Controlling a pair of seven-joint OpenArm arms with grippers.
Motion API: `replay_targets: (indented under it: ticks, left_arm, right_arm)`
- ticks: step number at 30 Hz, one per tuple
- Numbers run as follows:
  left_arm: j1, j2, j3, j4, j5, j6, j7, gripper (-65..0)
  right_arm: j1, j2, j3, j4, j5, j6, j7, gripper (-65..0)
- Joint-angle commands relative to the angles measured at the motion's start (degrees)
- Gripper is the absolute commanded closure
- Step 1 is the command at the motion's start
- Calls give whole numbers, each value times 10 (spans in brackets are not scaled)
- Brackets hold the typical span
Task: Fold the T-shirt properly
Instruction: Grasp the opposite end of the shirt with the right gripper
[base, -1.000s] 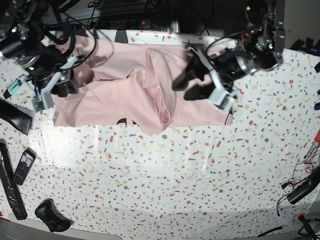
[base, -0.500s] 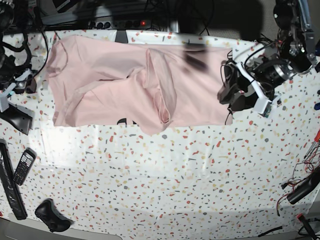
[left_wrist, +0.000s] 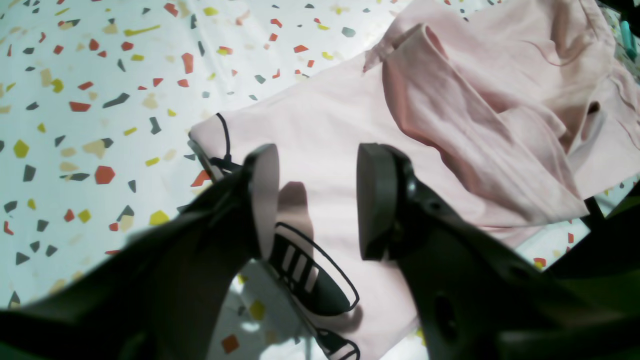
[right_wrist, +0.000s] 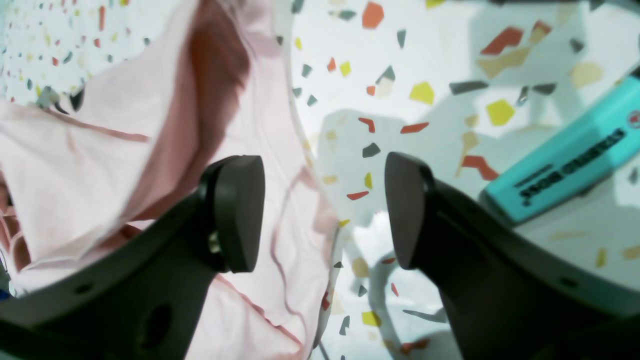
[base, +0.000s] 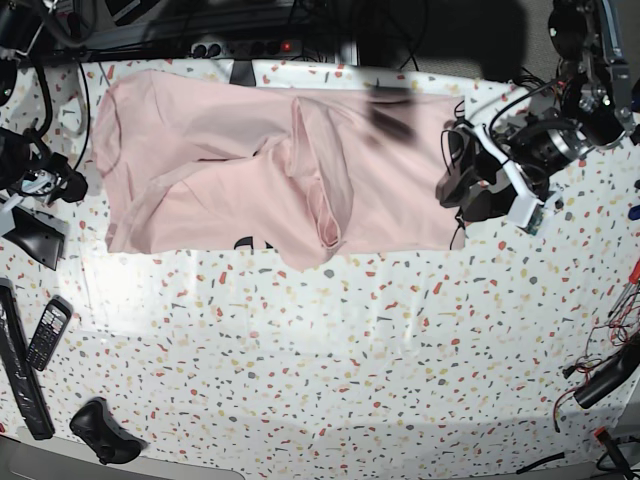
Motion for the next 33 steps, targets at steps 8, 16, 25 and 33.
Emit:
replay_targets:
  ticks: [8, 16, 25, 33]
  left_arm:
    - [-3, -3, -2, 10, -13, -5, -13, -247]
    - [-3, -3, -2, 10, -13, -5, -13, -247]
    - [-3, -3, -2, 10, -13, -5, -13, -247]
    - [-3, -3, -2, 10, -12, -5, -13, -247]
  right_arm:
    - [9, 9, -104, -18, -17, 2, 8, -368]
    - [9, 9, -170, -18, -16, -18, 10, -366]
    - [9, -43, -185, -18, -16, 4, 5, -268]
    - [9, -51, -186, -18, -18, 10, 6, 0]
